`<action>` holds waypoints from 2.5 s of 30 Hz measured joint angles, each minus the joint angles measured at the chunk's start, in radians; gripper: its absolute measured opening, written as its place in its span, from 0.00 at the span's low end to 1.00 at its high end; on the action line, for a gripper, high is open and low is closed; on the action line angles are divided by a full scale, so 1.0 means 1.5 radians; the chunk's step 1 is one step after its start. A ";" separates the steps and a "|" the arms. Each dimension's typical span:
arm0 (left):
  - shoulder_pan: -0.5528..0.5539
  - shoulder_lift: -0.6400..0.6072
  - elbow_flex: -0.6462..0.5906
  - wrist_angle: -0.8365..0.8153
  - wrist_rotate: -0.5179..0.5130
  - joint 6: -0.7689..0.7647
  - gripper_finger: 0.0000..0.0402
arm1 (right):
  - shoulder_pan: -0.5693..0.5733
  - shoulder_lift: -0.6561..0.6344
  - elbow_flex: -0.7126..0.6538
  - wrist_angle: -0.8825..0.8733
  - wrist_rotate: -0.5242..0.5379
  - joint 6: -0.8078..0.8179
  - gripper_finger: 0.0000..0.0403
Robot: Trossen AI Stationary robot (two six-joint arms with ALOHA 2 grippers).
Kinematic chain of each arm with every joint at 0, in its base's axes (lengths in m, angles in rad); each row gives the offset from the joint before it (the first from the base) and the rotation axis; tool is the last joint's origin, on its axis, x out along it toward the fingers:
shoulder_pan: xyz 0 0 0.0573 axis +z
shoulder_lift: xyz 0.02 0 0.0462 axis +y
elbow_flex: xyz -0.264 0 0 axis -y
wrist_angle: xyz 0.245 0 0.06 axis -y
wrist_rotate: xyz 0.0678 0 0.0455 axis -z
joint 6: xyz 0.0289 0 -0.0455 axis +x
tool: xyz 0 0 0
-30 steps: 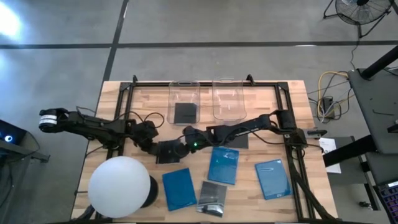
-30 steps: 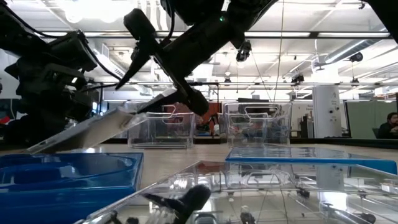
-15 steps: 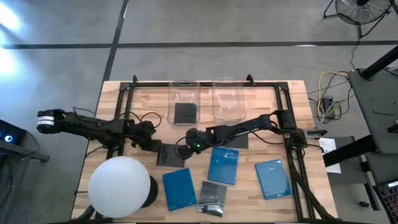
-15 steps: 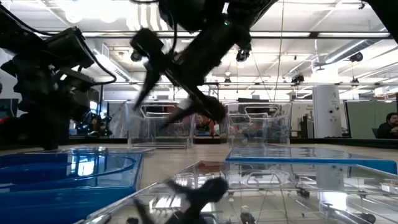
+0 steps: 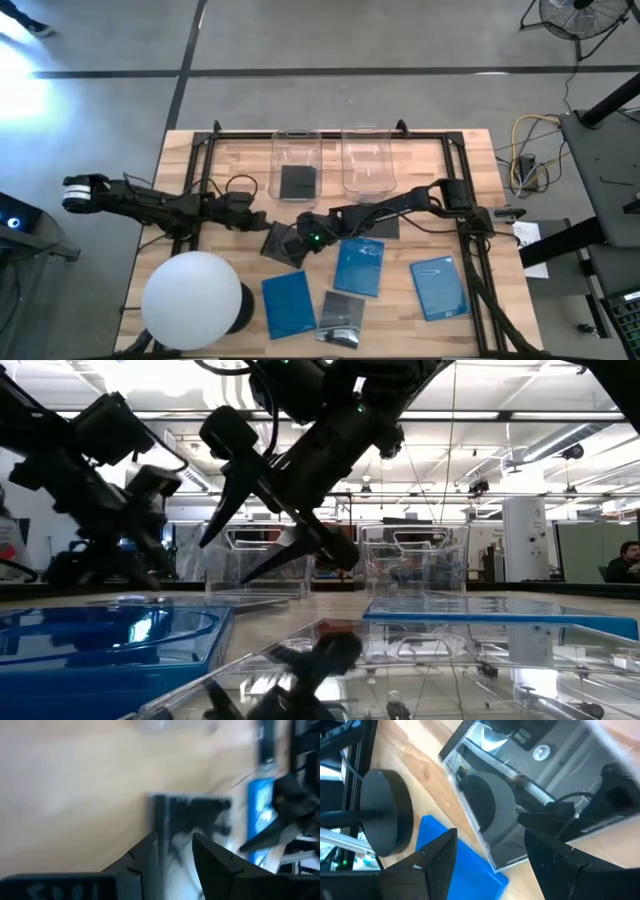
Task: Pick & place jewel cases by type
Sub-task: Stack the black CD case into the left transparent bin
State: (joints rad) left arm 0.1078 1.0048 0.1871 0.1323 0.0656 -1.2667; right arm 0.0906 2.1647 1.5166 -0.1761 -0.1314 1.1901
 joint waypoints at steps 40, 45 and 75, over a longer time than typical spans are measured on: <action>-0.132 0.060 0.020 -0.011 -0.180 -0.022 0.26 | -0.051 0.005 -0.004 0.045 -0.135 -0.095 0.56; -0.119 0.051 0.033 -0.012 -0.178 -0.021 0.26 | -0.051 -0.007 -0.004 0.022 -0.102 -0.116 0.56; -0.176 0.046 0.046 -0.041 -0.308 -0.039 0.26 | -0.036 -0.003 -0.004 0.000 -0.097 -0.182 0.56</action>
State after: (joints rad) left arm -0.1562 1.0745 0.2554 0.0712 -0.3970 -1.3255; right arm 0.0371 2.1596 1.5108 -0.1757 -0.2773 0.9172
